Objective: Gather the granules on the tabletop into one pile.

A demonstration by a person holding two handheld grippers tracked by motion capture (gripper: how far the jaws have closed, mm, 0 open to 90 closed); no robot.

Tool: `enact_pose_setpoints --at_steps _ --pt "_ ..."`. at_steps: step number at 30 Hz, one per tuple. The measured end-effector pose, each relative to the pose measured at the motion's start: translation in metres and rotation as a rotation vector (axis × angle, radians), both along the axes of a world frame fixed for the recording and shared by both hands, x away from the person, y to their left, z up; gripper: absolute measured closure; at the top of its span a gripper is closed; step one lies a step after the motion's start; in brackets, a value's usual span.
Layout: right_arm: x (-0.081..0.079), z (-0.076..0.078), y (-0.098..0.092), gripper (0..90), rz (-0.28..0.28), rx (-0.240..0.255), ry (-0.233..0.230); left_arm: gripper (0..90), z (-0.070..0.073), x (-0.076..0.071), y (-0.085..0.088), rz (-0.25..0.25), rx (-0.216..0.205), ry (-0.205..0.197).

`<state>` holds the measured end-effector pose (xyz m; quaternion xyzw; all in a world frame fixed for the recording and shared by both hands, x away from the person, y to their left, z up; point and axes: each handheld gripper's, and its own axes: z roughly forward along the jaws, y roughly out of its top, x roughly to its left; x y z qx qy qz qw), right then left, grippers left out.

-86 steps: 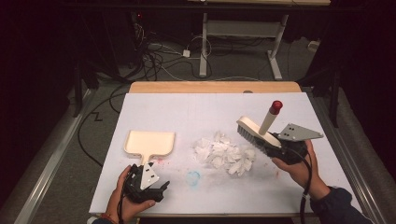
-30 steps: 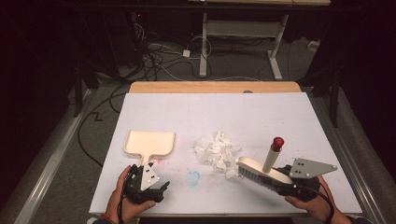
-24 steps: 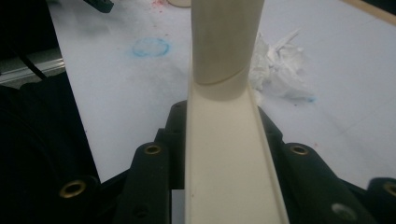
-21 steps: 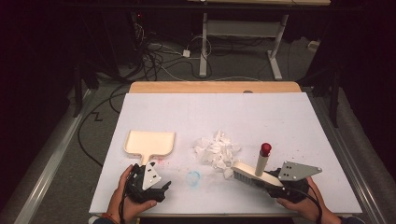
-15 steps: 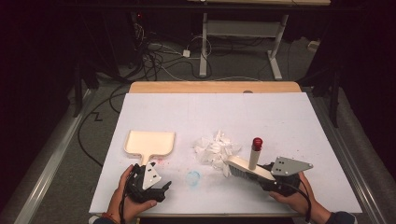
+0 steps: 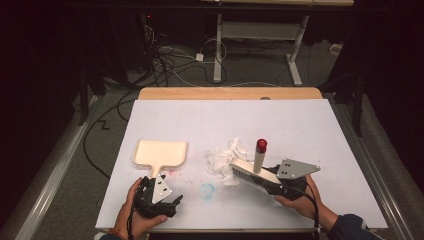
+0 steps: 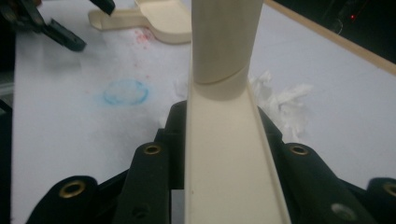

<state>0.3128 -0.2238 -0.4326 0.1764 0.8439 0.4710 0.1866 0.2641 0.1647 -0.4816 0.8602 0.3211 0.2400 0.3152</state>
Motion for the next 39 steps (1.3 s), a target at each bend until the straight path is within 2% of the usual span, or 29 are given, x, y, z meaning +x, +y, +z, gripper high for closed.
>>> enact_pose_setpoints --at_steps 4,8,11,14,16,18,20,22,24,26,29,30,33,36,39 --pt "-0.007 0.018 -0.009 67.7 0.013 0.049 -0.015 17.6 0.001 -0.001 0.0 0.003 -0.002 -0.003" --pt "-0.009 0.032 -0.016 67.7 0.008 0.078 -0.04 17.6 0.001 0.0 -0.001 0.001 0.0 -0.001" --pt "-0.001 0.038 -0.02 67.7 -0.026 0.083 -0.059 17.6 0.001 0.001 -0.002 -0.002 0.001 0.0" --pt "0.014 0.038 -0.022 67.7 -0.065 0.078 -0.077 17.6 0.001 0.003 -0.004 -0.005 0.001 0.001" --pt "0.026 0.036 -0.021 67.7 -0.098 0.074 -0.081 17.6 0.0 0.003 -0.004 -0.007 0.001 0.004" --pt "0.039 0.033 -0.02 67.7 -0.122 0.061 -0.106 17.6 0.0 0.004 -0.005 -0.009 0.003 0.007" --pt "0.052 0.03 -0.017 67.7 -0.146 0.052 -0.104 17.6 -0.001 0.004 -0.005 -0.007 0.0 0.008" --pt "0.067 0.025 -0.013 67.7 -0.159 0.04 -0.129 17.6 -0.001 0.004 -0.005 -0.007 0.0 0.009" --pt "0.082 0.017 -0.008 67.7 -0.175 0.027 -0.133 17.6 -0.001 0.004 -0.004 -0.008 0.001 0.012" --pt "0.095 0.008 -0.003 67.7 -0.184 0.026 -0.117 17.6 -0.002 0.004 -0.004 -0.007 0.001 0.014" --pt "0.109 -0.006 0.006 67.7 -0.196 -0.002 -0.115 17.6 -0.003 0.004 -0.003 -0.005 0.0 0.017" --pt "0.111 -0.009 0.009 67.7 -0.194 -0.002 -0.113 17.6 -0.003 0.004 -0.003 -0.005 0.0 0.018" --pt "0.115 -0.017 0.017 67.8 -0.176 0.019 -0.07 17.6 -0.004 0.004 -0.002 -0.003 -0.002 0.021" --pt "0.11 -0.022 0.026 67.7 -0.125 0.029 -0.037 17.6 -0.003 0.003 -0.002 -0.004 -0.002 0.02" --pt "0.1 -0.024 0.036 67.7 -0.078 0.012 -0.037 17.6 -0.003 0.003 -0.002 -0.003 -0.002 0.019"
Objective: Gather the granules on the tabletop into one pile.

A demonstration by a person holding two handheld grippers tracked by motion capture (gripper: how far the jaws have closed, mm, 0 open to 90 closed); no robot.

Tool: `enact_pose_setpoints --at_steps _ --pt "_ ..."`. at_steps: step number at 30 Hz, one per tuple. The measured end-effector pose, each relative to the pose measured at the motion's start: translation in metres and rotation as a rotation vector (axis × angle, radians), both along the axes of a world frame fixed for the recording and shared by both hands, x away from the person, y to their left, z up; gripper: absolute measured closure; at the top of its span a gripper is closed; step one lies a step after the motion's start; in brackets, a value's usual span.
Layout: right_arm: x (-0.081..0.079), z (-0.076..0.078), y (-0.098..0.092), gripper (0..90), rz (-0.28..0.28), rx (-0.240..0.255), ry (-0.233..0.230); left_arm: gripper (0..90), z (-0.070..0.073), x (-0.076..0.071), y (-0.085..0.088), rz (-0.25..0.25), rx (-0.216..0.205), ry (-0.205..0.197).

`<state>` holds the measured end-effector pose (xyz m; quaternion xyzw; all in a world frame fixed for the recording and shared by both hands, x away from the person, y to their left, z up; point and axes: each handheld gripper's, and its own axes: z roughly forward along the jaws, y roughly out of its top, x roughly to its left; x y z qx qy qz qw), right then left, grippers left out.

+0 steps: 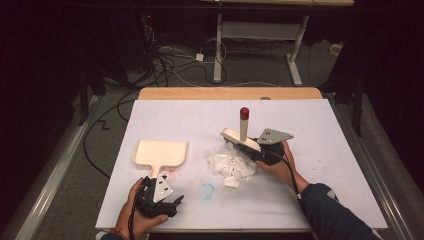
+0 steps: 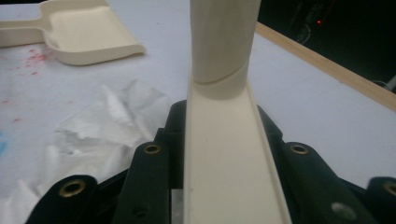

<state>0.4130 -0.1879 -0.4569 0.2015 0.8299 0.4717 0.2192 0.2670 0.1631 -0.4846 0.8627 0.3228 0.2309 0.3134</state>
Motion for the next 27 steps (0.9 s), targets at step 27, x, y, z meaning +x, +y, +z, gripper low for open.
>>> enact_pose_setpoints --at_steps 27 --pt "-0.065 0.061 -0.01 67.7 0.14 0.145 -0.043 17.6 0.003 -0.001 0.001 0.003 0.002 -0.014"
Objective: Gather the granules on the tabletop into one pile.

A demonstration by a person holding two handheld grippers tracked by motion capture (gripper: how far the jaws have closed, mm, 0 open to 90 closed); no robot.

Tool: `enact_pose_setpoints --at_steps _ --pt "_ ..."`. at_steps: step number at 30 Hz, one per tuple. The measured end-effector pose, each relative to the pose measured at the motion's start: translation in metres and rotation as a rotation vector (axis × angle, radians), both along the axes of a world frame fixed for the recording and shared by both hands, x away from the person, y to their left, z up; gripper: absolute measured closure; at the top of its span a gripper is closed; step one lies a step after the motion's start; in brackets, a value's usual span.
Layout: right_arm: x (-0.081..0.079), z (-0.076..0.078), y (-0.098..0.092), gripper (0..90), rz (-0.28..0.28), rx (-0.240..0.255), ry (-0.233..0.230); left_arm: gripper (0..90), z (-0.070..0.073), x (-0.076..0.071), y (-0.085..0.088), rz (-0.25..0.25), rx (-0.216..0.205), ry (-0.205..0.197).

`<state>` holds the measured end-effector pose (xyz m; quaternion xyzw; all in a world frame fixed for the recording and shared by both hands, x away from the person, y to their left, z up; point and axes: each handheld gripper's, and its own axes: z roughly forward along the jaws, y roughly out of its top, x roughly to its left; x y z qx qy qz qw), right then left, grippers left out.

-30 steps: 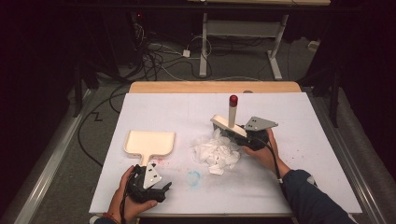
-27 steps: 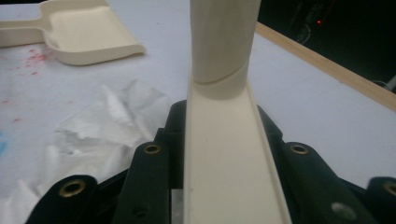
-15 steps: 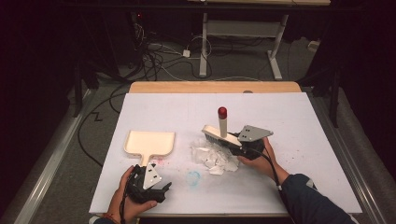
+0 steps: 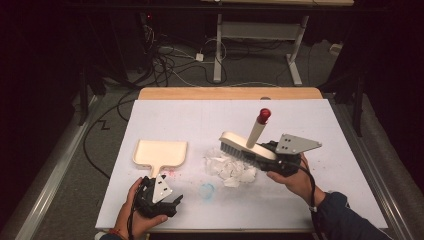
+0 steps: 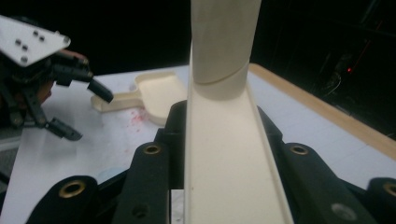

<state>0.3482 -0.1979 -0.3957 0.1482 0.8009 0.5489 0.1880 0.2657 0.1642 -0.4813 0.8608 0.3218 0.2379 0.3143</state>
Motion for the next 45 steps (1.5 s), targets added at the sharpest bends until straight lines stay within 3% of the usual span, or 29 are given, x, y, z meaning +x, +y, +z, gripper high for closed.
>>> enact_pose_setpoints --at_steps 2,6,9,12,16,22,26,31,38,45 --pt "-0.004 -0.006 0.01 67.7 0.034 -0.004 0.033 17.6 0.001 0.0 0.001 0.0 0.002 -0.002" --pt "-0.01 -0.025 0.033 67.7 0.066 -0.052 0.051 17.6 0.0 0.002 0.003 0.003 0.0 -0.009" --pt "-0.01 -0.039 0.05 67.7 0.078 -0.064 0.102 17.6 0.0 0.001 0.005 0.008 -0.006 0.002" --pt "-0.012 -0.052 0.062 67.7 0.069 -0.121 0.109 17.6 0.0 0.0 0.006 0.01 -0.008 0.002" --pt "-0.01 -0.061 0.063 67.8 0.01 -0.142 0.106 17.6 0.0 0.0 0.007 0.008 -0.001 -0.007" --pt "-0.002 -0.056 0.05 67.8 -0.111 -0.152 0.081 17.6 -0.001 -0.001 0.006 0.012 -0.007 0.005" --pt "0.0 -0.053 0.043 67.8 -0.146 -0.135 0.085 17.6 0.0 0.0 0.005 0.007 -0.002 0.005" --pt "-0.003 -0.039 0.036 67.7 -0.103 -0.076 0.08 17.6 0.0 0.0 0.004 0.005 -0.004 0.004" --pt "-0.01 -0.009 0.019 67.7 -0.102 -0.013 0.054 17.6 0.0 0.0 0.004 0.004 -0.002 0.003" --pt "-0.016 0.004 -0.005 67.7 -0.096 -0.011 0.055 17.6 0.0 -0.001 0.004 0.004 -0.002 0.003"
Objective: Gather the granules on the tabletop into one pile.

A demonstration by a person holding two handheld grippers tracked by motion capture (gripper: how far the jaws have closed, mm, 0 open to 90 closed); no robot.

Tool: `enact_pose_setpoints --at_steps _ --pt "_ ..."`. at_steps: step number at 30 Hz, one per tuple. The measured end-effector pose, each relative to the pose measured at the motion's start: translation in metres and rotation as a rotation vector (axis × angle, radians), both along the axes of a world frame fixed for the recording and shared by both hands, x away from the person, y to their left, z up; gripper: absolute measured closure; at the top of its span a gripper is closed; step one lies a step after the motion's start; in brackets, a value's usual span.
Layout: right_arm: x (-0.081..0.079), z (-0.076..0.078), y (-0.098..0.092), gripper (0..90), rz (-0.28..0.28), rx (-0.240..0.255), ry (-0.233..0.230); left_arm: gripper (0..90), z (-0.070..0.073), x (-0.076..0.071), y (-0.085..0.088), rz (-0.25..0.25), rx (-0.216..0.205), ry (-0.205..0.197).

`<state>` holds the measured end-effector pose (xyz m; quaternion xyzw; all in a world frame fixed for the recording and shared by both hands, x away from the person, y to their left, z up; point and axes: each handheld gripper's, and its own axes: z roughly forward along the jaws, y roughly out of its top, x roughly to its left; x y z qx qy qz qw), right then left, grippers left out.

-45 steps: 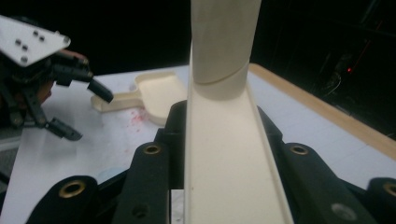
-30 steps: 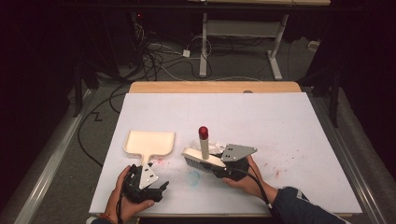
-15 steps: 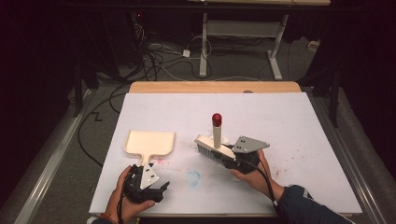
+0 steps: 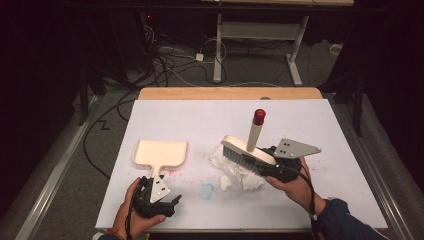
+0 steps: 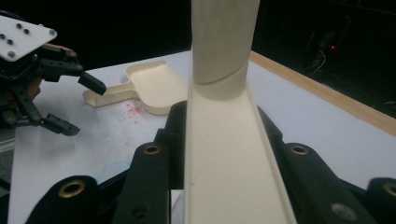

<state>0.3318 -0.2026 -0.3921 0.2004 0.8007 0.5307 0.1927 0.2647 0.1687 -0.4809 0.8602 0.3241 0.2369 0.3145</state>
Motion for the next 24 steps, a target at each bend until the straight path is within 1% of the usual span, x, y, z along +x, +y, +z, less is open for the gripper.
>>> enact_pose_setpoints --at_steps 4,7,9,11,13,15,16,19,21,22,23,24 --pt "-0.012 0.005 -0.018 67.7 0.019 -0.018 -0.003 17.6 0.0 0.0 0.0 0.002 0.001 -0.001" --pt "-0.023 0.005 -0.035 67.7 0.023 -0.033 0.002 17.6 0.0 -0.001 0.0 0.001 0.001 -0.003" --pt "-0.03 0.003 -0.045 67.7 0.022 -0.034 0.026 17.6 0.0 0.0 0.0 0.001 0.003 -0.003" --pt "-0.036 -0.003 -0.053 67.6 0.023 -0.051 0.04 17.6 0.001 -0.001 -0.001 -0.002 0.005 -0.003" --pt "-0.04 -0.01 -0.058 67.7 0.039 -0.067 0.062 17.6 0.001 0.0 -0.002 -0.003 0.009 -0.002" --pt "-0.043 -0.018 -0.061 67.6 0.046 -0.097 0.073 17.6 0.001 0.0 -0.003 -0.009 0.014 -0.003" --pt "-0.043 -0.022 -0.062 67.7 0.047 -0.114 0.087 17.6 0.001 0.0 -0.004 -0.008 0.011 -0.004" --pt "-0.045 -0.032 -0.066 67.6 0.031 -0.159 0.104 17.6 0.001 0.0 -0.004 -0.009 0.01 -0.002" --pt "-0.045 -0.037 -0.07 67.6 0.026 -0.186 0.124 17.6 0.001 0.001 -0.004 -0.011 0.012 0.001" --pt "-0.045 -0.04 -0.071 67.6 0.024 -0.186 0.129 17.6 0.0 0.001 -0.004 -0.012 0.013 0.002" --pt "-0.045 -0.042 -0.072 67.6 0.016 -0.197 0.133 17.6 0.0 0.001 -0.005 -0.012 0.014 0.003" --pt "-0.044 -0.044 -0.071 67.7 0.009 -0.207 0.126 17.6 0.0 0.001 -0.005 -0.013 0.015 0.004"
